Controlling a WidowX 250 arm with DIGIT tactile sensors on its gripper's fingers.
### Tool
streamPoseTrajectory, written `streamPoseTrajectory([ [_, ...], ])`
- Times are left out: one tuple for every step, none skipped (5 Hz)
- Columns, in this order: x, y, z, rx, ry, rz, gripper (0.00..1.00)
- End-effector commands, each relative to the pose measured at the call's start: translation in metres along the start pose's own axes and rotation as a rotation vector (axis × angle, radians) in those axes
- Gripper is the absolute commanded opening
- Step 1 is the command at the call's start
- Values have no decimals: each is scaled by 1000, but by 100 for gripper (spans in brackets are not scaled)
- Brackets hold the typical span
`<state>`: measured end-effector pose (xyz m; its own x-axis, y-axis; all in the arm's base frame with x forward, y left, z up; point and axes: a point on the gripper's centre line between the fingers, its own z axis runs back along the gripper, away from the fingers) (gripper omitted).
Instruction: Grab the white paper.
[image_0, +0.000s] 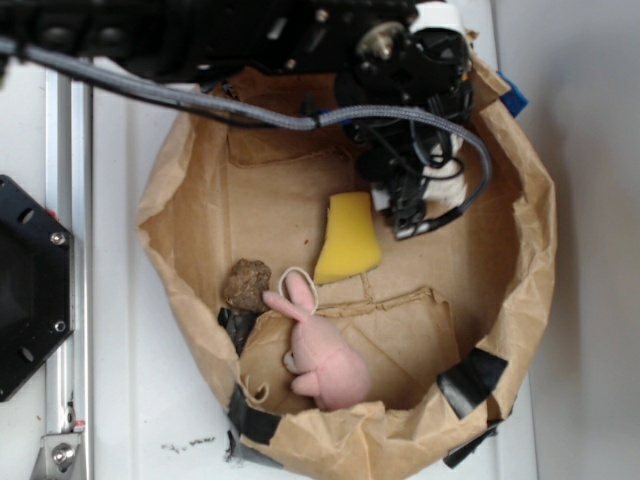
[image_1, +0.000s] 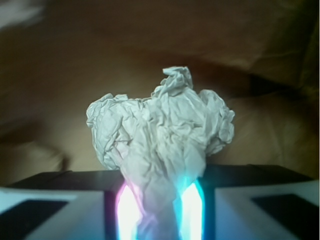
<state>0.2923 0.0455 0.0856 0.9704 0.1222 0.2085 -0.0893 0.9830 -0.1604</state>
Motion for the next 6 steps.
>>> streamPoseTrajectory([
  [-2,-38,60,-79,-2,-176,0],
  [-1,-53,64,-70,66,-177,0],
  [-5,-61,67,-38,139,-195,0],
  [-18,-74,71,46,169,-152,0],
  [-24,-72,68,63,148,-155,0],
  [-35,-73,67,90,84,-231,10],
])
